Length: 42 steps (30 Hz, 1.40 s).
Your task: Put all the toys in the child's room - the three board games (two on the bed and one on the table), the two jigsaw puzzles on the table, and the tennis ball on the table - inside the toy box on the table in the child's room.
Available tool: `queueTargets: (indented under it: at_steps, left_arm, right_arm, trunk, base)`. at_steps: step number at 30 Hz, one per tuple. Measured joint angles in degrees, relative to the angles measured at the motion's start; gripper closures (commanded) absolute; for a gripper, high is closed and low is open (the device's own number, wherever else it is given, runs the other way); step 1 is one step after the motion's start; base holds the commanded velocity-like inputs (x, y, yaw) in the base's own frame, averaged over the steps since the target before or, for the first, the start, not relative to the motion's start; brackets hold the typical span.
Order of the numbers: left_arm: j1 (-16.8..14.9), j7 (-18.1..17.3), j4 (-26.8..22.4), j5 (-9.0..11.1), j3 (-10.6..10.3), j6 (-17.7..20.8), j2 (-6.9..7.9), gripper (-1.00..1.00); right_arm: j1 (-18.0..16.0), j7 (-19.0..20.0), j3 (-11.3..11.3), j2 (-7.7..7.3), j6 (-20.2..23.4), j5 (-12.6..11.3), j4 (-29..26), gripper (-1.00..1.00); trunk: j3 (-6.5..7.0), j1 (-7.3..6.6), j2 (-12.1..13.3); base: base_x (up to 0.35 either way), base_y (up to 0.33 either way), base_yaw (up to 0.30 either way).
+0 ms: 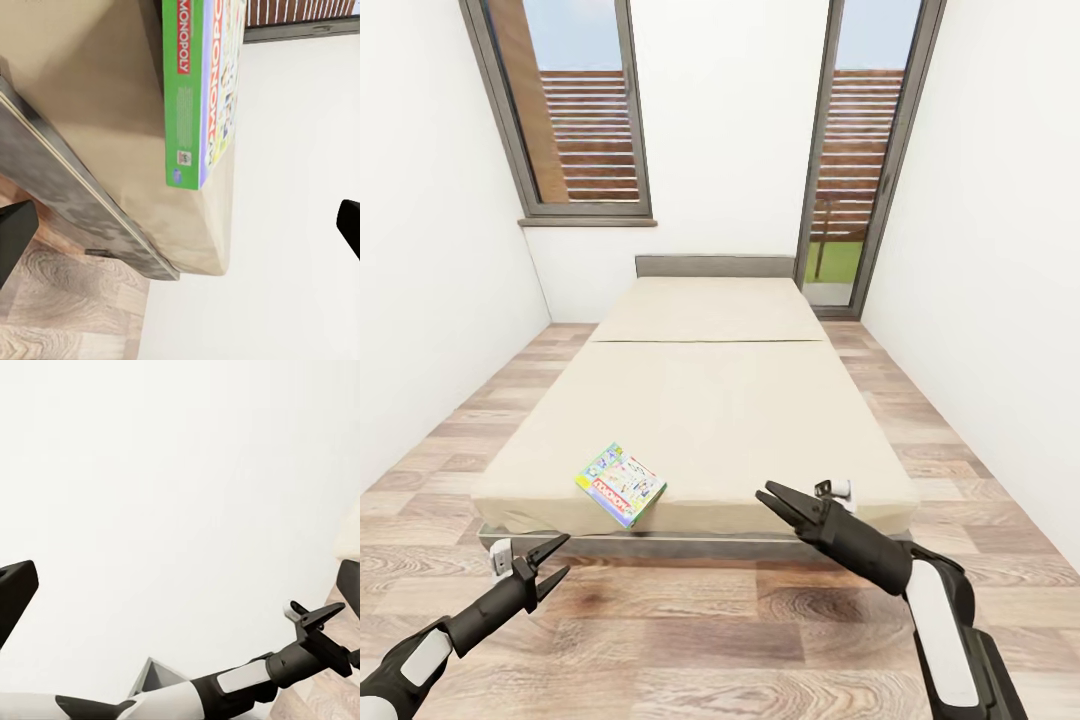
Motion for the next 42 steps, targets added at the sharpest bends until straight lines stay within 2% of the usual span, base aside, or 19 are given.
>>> queueTargets:
  at_steps: [2, 6, 7, 11, 15, 24, 42]
  left_arm:
    - [0.0, 0.0, 0.0, 0.0, 0.0, 0.0, 0.00, -1.00]
    - [0.0, 0.0, 0.0, 0.0, 0.0, 0.0, 0.00, -1.00]
    - [0.0, 0.0, 0.0, 0.0, 0.0, 0.0, 0.00, -1.00]
    - [0.0, 0.0, 0.0, 0.0, 0.0, 0.0, 0.00, -1.00]
    - [0.0, 0.0, 0.0, 0.0, 0.0, 0.0, 0.00, -1.00]
    - [0.0, -0.1, 0.0, 0.0, 0.0, 0.0, 0.00, -1.00]
    - [0.0, -0.1, 0.0, 0.0, 0.0, 0.0, 0.00, -1.00]
  right_arm:
    - [0.0, 0.0, 0.6, 0.11, 0.0, -0.1, 0.0, -1.00]
    - [-0.2, 0.1, 4.9, 0.25, 0.0, -0.2, 0.0, -1.00]
    - [-0.3, 0.1, 7.2, 0.29, 0.0, -0.2, 0.0, -1.00]
    - [-0.6, 0.3, 11.3, 0.48, 0.0, 0.0, 0.0, -1.00]
    - [-0.7, 0.3, 12.7, 0.20, 0.0, 0.0, 0.0, -1.00]
    - [-0.7, 0.3, 13.4, -0.01, 0.0, 0.0, 0.0, -1.00]
    - [-0.7, 0.3, 13.4, -0.03, 0.0, 0.0, 0.0, -1.00]
  trunk:
    - [0.00, 0.00, 0.0]
    - [0.00, 0.00, 0.0]
    - [0.00, 0.00, 0.0]
    - [0.00, 0.00, 0.0]
    - [0.00, 0.00, 0.0]
    - [0.00, 0.00, 0.0]
    - [0.00, 0.00, 0.0]
  base:
    - [0.000, 0.000, 0.000]
    - [0.000, 0.000, 0.000]
    - [0.000, 0.000, 0.000]
    - [0.000, 0.000, 0.000]
    - [0.037, -0.047, 0.000]
    - [0.069, -0.140, 0.000]
    - [0.028, -0.032, 0.000]
